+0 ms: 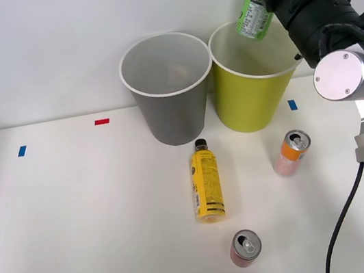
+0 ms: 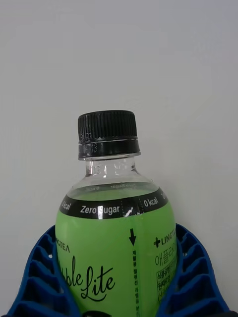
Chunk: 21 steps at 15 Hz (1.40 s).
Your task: Put cans in the gray bin, plastic bottles in the light green bin
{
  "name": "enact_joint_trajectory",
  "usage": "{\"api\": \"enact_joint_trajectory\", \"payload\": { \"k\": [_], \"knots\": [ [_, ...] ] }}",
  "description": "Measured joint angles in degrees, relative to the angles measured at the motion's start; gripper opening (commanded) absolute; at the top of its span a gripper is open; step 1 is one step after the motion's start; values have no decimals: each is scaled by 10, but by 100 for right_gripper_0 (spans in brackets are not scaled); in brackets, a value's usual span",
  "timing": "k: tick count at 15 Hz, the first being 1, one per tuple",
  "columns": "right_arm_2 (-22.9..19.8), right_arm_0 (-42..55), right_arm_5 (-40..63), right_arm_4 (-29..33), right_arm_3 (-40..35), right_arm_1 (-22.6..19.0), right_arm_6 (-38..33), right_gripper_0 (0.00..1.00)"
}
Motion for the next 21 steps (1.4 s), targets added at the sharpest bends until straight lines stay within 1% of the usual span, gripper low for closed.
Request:
{"api": "enact_joint_trajectory", "payload": {
  "k": [1,6,9,12,16,19,21],
  "knots": [
    [0,0,0,4,0,0,2,100],
    [10,8,-1,17,-1,-2,13,100],
    [25,33,-10,17,-16,-16,18,100],
    [34,121,-11,17,-106,-35,24,100],
    [35,279,-11,19,-252,-61,30,100],
    [24,386,-11,18,-336,-98,31,100],
    [12,444,-11,8,-378,-122,28,100]
  ]
}}
